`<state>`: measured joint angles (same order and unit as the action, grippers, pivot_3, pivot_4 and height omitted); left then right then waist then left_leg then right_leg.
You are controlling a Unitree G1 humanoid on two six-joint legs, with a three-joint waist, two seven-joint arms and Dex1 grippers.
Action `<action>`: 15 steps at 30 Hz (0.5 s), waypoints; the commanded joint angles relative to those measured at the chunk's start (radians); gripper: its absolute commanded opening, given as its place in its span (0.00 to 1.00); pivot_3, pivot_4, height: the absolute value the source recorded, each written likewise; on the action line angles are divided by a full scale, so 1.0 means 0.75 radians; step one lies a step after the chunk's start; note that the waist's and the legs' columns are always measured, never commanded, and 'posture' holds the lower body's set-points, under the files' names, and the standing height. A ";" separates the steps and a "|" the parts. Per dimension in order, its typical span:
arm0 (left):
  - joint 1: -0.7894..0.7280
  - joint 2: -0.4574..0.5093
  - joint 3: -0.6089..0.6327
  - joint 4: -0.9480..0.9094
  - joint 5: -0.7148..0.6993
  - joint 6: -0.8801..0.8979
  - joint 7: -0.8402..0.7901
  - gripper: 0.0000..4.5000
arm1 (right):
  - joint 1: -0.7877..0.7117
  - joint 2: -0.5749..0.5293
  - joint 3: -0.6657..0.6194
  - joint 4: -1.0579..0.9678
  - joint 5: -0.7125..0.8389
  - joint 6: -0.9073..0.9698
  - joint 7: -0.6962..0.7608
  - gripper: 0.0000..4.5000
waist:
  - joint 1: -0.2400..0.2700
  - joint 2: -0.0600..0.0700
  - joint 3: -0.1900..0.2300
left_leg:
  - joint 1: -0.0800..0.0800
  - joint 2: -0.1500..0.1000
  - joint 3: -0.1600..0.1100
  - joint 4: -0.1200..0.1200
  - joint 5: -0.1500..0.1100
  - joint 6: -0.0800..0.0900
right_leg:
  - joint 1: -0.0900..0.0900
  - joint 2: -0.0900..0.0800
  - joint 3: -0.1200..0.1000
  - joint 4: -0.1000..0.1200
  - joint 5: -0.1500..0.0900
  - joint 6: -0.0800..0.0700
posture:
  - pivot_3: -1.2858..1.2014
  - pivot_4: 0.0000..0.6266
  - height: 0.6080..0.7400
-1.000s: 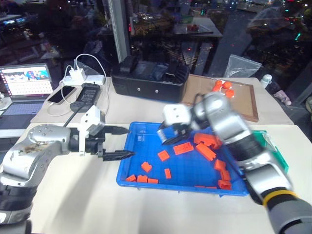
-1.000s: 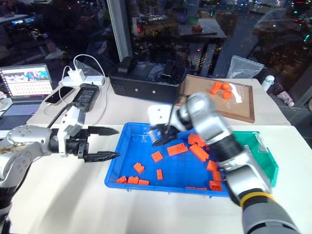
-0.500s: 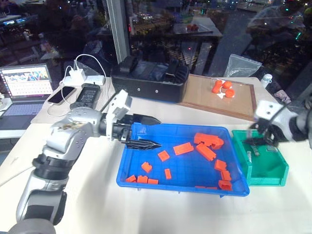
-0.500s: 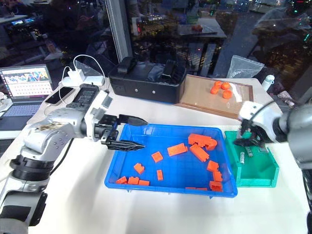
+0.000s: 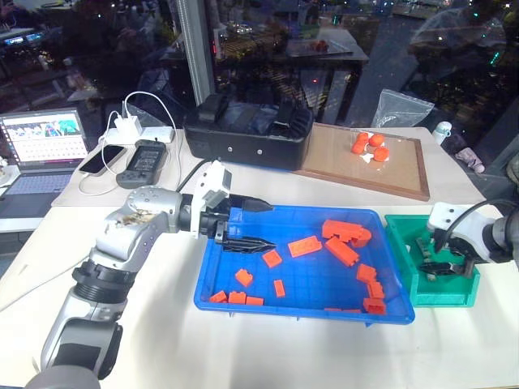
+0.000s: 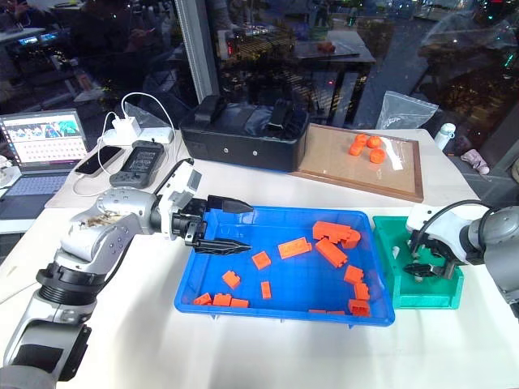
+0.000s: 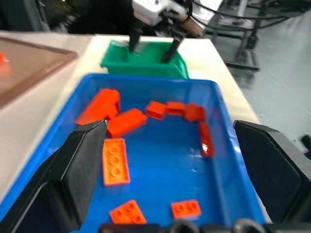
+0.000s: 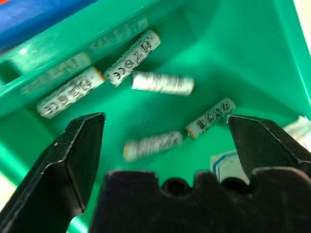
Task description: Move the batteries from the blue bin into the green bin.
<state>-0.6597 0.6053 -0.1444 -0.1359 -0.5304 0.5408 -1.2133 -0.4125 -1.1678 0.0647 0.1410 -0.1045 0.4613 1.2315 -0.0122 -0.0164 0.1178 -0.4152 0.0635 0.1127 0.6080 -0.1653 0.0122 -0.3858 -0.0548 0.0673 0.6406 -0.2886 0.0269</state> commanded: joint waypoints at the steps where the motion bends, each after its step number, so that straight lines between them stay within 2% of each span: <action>1: 0.005 0.001 0.062 -0.019 0.049 -0.074 0.080 1.00 | -0.086 -0.029 -0.093 -0.020 0.077 0.033 0.009 0.99 | -0.001 0.000 0.000 | 0.000 0.000 0.000 0.000 0.000 0.000 | 0.000 0.000 0.000 0.000 0.000 0.000 | 0.52 0.24 0.98; 4: 0.022 0.020 0.103 -0.009 0.062 -0.059 0.141 1.00 | -0.149 -0.007 -0.250 -0.046 0.221 0.114 -0.008 0.99 | -0.001 0.000 0.000 | 0.000 0.000 0.000 0.000 0.000 0.000 | 0.000 0.000 0.000 0.000 0.000 0.000 | 0.52 0.24 0.98; 7: 0.055 0.041 0.191 0.008 0.050 -0.033 0.219 1.00 | -0.171 0.127 -0.598 -0.143 0.459 0.289 -0.126 0.99 | -0.001 0.000 0.000 | 0.000 0.000 -0.001 -0.001 0.000 0.000 | 0.000 0.000 0.000 0.000 0.000 0.000 | 0.52 0.24 0.98; 8: 0.065 0.043 0.207 0.007 0.041 -0.027 0.232 1.00 | -0.150 0.156 -0.662 -0.178 0.499 0.307 -0.146 0.99 | -0.001 0.000 0.000 | 0.001 0.001 -0.003 -0.001 0.000 0.000 | 0.001 0.000 0.000 0.000 0.000 0.000 | 0.52 0.24 0.98; 12: 0.128 0.020 0.254 -0.022 0.064 0.005 0.373 1.00 | 0.123 0.319 -0.865 -0.416 0.647 0.407 -0.204 0.99 | 0.012 -0.009 -0.002 | 0.004 0.002 -0.004 -0.003 0.000 0.000 | 0.010 0.001 -0.007 -0.003 0.000 0.000 | 0.52 0.24 0.98; 15: 0.151 0.003 0.269 -0.019 0.053 0.036 0.434 1.00 | 0.252 0.404 -0.944 -0.517 0.715 0.450 -0.273 0.99 | 0.019 -0.004 -0.001 | 0.007 0.003 -0.005 -0.002 -0.001 0.000 | 0.018 -0.001 -0.009 -0.011 0.001 0.001 | 0.52 0.24 0.98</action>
<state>-0.5409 0.6086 0.0273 -0.1249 -0.4850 0.5580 -0.9143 -0.2296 -0.8544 -0.5664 -0.1786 0.3896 0.7827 1.0577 0.0019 -0.0196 0.1168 -0.4104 0.0645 0.1094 0.6070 -0.1662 0.0121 -0.3723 -0.0580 0.0609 0.6313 -0.2869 0.0296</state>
